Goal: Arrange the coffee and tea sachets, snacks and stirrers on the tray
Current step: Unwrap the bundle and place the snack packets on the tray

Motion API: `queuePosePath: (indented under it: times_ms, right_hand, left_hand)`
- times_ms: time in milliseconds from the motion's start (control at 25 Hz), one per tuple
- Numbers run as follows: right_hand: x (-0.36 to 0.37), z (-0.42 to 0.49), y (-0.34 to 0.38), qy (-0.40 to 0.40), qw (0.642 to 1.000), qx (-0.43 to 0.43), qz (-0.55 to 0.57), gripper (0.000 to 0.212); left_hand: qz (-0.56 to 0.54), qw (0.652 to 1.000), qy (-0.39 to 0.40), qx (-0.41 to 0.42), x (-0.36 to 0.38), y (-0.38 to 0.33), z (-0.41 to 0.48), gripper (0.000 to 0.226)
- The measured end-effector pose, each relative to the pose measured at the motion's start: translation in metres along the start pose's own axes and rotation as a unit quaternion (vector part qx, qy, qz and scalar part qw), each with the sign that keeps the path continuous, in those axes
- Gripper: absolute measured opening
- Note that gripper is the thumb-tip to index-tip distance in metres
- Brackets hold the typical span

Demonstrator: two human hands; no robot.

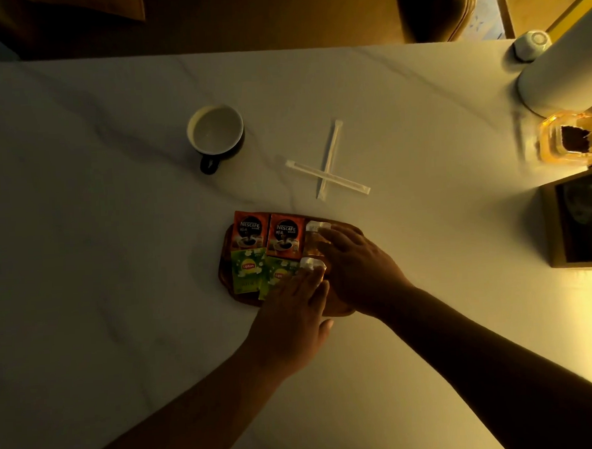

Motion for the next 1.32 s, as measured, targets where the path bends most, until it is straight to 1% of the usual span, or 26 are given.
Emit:
queuePosePath:
  times_ms: [120, 360, 440, 480, 560, 600, 680, 760, 800, 960, 1120, 1320]
  right_hand:
    - [0.003, -0.002, 0.007, 0.006, 1.000, -0.027, 0.002, 0.063]
    - [-0.002, 0.007, 0.014, 0.005, 0.999, 0.001, 0.039, 0.061]
    - [-0.006, 0.004, 0.016, -0.003, 0.999, 0.004, 0.043, 0.062]
    - [-0.008, -0.001, 0.018, -0.012, 0.999, 0.004, 0.043, 0.063]
    - [-0.007, -0.013, 0.030, -0.029, 0.998, -0.013, 0.047, 0.062]
    - [-0.003, -0.020, 0.039, -0.030, 0.998, -0.034, 0.048, 0.059]
    - [0.014, -0.030, 0.058, -0.006, 0.996, -0.079, 0.043, 0.059]
    - [0.029, -0.031, 0.069, 0.025, 0.994, -0.103, 0.026, 0.061]
    - [0.034, -0.030, 0.071, 0.034, 0.993, -0.109, 0.014, 0.062]
    - [0.039, -0.024, 0.072, 0.057, 0.991, -0.119, -0.013, 0.060]
    - [0.037, -0.021, 0.068, 0.057, 0.991, -0.122, -0.008, 0.057]
    - [0.038, -0.023, 0.067, 0.054, 0.991, -0.125, 0.006, 0.058]
  left_hand:
    - [-0.001, 1.000, 0.013, -0.007, 0.001, 0.000, 0.000, 0.075]
    - [0.005, 0.999, 0.024, -0.021, 0.003, 0.000, -0.002, 0.079]
    - [-0.011, 1.000, 0.015, -0.012, 0.000, 0.001, -0.002, 0.073]
    - [-0.024, 1.000, -0.001, -0.005, -0.005, 0.004, -0.003, 0.066]
    - [-0.038, 0.998, -0.051, -0.008, -0.018, 0.021, -0.008, 0.049]
    - [-0.027, 0.997, -0.069, -0.024, -0.024, 0.035, -0.013, 0.045]
    - [0.005, 0.995, -0.074, -0.068, -0.030, 0.063, -0.023, 0.043]
    - [0.018, 0.994, -0.063, -0.091, -0.030, 0.085, -0.031, 0.043]
    - [0.020, 0.994, -0.058, -0.088, -0.029, 0.092, -0.033, 0.044]
    - [0.023, 0.998, -0.053, -0.029, -0.024, 0.108, -0.039, 0.049]
    - [0.021, 0.998, -0.054, -0.020, -0.022, 0.117, -0.041, 0.048]
    - [0.025, 0.998, -0.056, 0.012, -0.026, 0.123, -0.042, 0.044]
Point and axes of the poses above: each hand's wrist, its own z-axis towards the middle knuckle, its own x-axis out of the palm, y = z × x, the point moved 5 cm from there along z, towards the middle knuckle, and after that the axes turned 3 degrees about -y, right-handed, at the moved point
